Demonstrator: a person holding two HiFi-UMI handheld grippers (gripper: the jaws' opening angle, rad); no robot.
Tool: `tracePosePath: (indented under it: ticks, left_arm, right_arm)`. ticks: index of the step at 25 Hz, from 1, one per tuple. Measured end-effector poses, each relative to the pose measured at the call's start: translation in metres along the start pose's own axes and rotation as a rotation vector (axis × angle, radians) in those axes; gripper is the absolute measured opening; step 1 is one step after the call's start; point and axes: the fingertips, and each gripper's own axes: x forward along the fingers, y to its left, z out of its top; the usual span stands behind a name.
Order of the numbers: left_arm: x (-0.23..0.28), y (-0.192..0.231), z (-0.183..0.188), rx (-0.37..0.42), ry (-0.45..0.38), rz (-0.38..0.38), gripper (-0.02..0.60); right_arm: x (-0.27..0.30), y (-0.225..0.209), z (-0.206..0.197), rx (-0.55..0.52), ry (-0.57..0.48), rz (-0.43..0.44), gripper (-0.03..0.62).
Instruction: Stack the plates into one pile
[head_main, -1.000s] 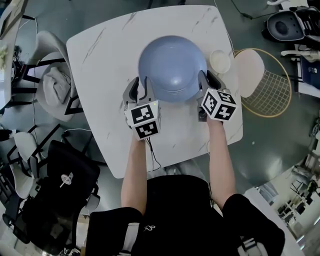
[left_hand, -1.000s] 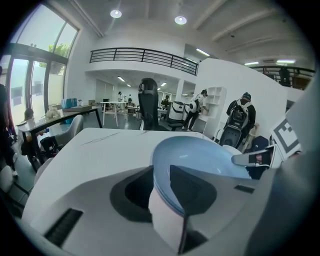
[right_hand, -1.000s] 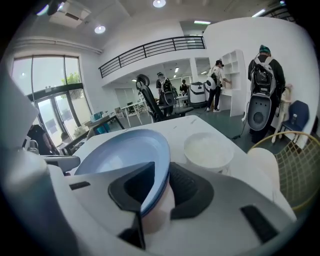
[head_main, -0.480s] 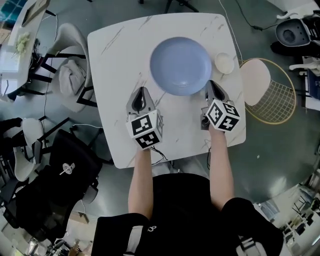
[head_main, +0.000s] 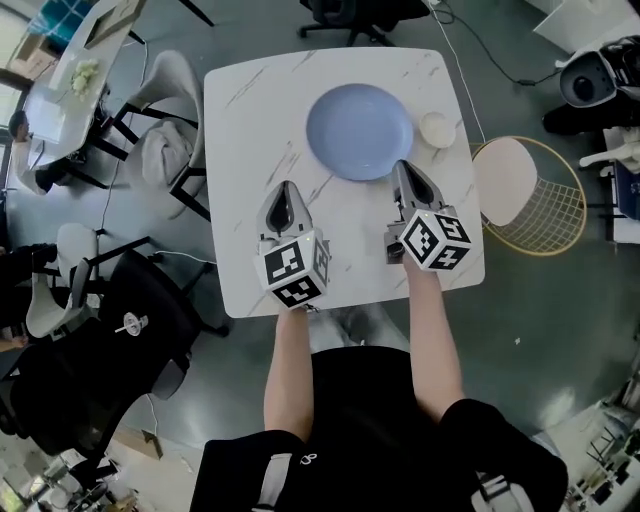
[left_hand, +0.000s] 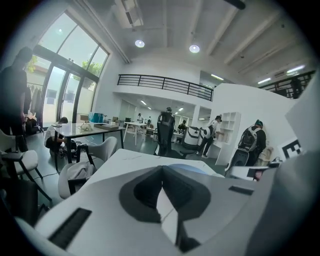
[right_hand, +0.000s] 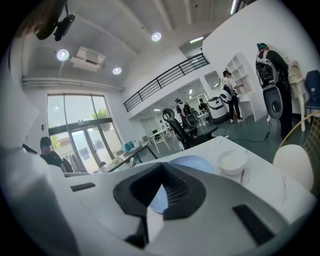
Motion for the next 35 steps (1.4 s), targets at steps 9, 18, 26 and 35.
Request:
tracePosePath:
  ticks: [9, 18, 26, 35]
  left_arm:
    - [-0.063, -0.007, 0.063, -0.03, -0.194, 0.017, 0.017]
    - [-0.112, -0.027, 0.139, 0.033, -0.384, -0.009, 0.017]
    - [-0.121, -0.049, 0.143, 0.085, -0.403, -0.034, 0.016]
    - [-0.114, -0.068, 0.142, 0.096, -0.408, -0.126, 0.015]
  right_arm:
    - [-0.042, 0.068, 0.061, -0.042, -0.126, 0.172, 0.008]
    - [-0.071, 0.128, 0.117, -0.19, -0.194, 0.27, 0.008]
    - [-0.087, 0.143, 0.124, -0.311, -0.213, 0.291, 0.008]
    - [-0.092, 0.125, 0.13, -0.387, -0.229, 0.235, 0.008]
